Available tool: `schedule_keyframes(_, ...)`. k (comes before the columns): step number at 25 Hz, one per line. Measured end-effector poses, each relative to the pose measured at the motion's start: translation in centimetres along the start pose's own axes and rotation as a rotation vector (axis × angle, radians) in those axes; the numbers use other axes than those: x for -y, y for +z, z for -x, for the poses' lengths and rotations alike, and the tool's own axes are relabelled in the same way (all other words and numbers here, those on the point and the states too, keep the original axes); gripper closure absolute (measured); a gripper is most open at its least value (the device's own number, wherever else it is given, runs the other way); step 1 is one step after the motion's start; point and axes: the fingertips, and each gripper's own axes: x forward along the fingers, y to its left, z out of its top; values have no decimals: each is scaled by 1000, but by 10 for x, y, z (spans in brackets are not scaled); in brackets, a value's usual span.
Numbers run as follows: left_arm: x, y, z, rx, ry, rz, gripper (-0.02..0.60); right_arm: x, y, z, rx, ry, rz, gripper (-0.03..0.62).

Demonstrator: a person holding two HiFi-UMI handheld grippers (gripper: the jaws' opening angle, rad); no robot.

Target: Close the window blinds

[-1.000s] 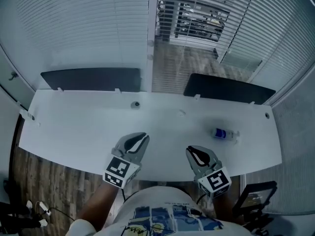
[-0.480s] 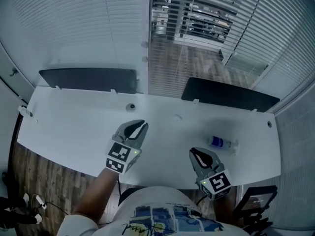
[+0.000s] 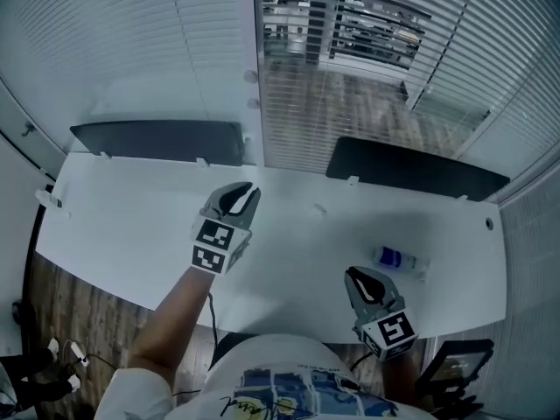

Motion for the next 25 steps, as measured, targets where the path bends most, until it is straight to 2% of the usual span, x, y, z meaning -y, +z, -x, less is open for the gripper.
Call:
schedule_keyframes(8, -39, 12, -42, -5, 83, -51, 499, 19, -21, 4, -22, -25, -38, 580)
schedule_keyframes(25, -114, 30, -120, -74, 228, -173, 462, 42, -33, 1, -52, -46, -78, 580)
